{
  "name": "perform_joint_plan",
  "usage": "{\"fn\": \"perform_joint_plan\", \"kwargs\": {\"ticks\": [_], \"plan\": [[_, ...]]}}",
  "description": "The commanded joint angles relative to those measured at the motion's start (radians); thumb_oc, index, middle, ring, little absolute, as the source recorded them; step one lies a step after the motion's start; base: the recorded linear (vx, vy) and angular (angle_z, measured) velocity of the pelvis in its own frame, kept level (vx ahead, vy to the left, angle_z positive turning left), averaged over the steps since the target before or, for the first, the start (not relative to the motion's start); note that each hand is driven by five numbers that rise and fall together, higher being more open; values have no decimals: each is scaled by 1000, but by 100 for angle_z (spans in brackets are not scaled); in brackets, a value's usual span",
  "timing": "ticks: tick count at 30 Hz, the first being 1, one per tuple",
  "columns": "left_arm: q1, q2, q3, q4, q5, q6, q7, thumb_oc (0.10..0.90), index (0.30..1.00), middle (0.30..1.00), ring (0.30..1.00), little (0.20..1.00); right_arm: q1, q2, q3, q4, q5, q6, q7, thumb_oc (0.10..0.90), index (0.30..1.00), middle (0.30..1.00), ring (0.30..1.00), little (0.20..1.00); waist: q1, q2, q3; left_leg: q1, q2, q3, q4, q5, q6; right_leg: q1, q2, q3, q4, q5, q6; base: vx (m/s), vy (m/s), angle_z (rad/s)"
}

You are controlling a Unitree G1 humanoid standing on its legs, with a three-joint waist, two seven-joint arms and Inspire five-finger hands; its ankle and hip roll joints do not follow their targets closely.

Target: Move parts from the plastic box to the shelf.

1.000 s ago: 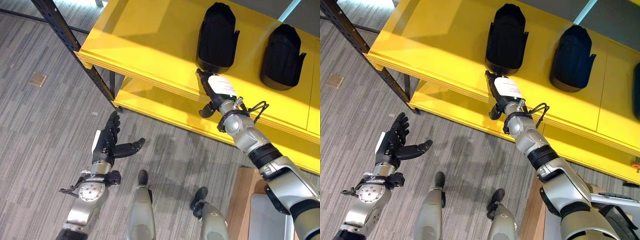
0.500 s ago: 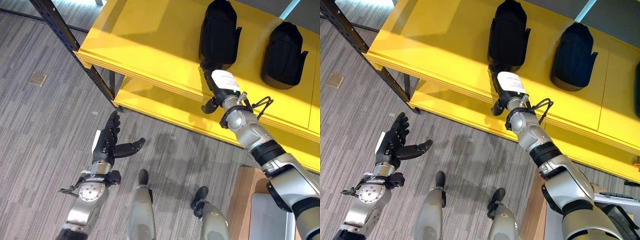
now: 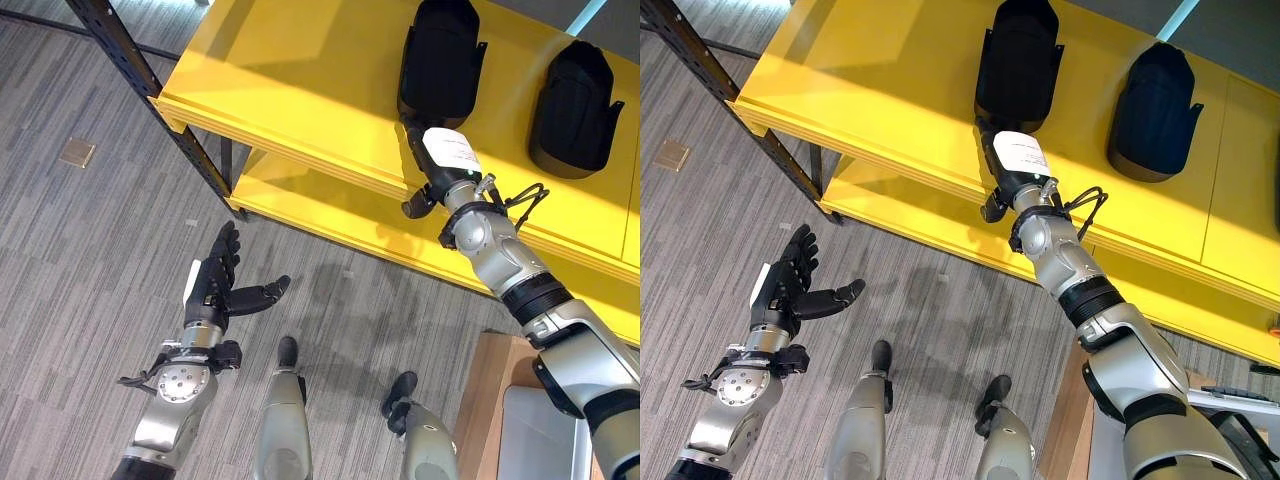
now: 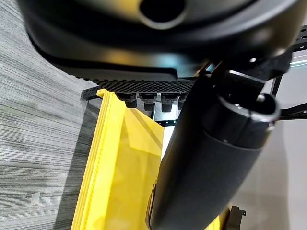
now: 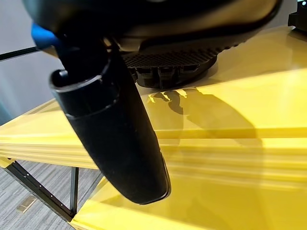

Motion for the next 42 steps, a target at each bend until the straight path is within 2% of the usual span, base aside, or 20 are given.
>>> {"fn": "perform_joint_plan", "kwargs": {"ticks": [1,42], "plan": [[-16,54,34,-123,-7,-122,-2,900,1000,1000,1000,1000,-203,-45,9,12,15,-33,-74,900,1000,1000,1000,1000,9,-18,-29,44,6,39,-8,-52,56,60,-14,59,29,8,19,0,0,0],[-17,61,40,-121,-10,-127,5,900,1000,1000,1000,1000,-240,-23,18,-16,28,-43,-79,900,1000,1000,1000,1000,18,-18,-22,30,-2,34,-1,-53,63,49,-21,54,36,14,18,0,0,0]]}}
